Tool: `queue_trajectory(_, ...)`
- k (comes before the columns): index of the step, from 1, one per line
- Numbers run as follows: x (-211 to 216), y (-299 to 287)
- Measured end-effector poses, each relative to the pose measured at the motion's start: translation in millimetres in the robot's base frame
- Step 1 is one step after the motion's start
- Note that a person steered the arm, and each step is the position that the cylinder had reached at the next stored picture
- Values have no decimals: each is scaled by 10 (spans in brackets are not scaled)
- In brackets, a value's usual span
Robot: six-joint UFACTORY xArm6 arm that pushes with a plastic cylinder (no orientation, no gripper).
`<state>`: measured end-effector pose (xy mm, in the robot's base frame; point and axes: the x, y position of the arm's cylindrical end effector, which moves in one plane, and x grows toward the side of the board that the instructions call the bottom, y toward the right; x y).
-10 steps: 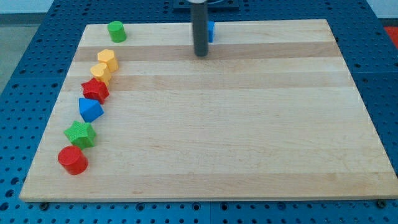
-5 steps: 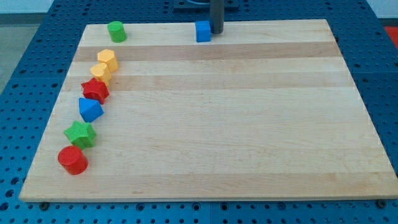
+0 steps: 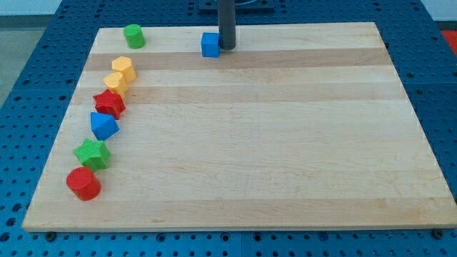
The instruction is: Slide the blue cube closer to green circle
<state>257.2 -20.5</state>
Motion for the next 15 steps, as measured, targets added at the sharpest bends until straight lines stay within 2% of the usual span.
queue_trajectory(3,-114,-72)
queue_trajectory(6,-71,-693)
queue_trajectory(8,232,-694)
queue_trajectory(12,212,-714)
queue_trajectory(15,154,-948)
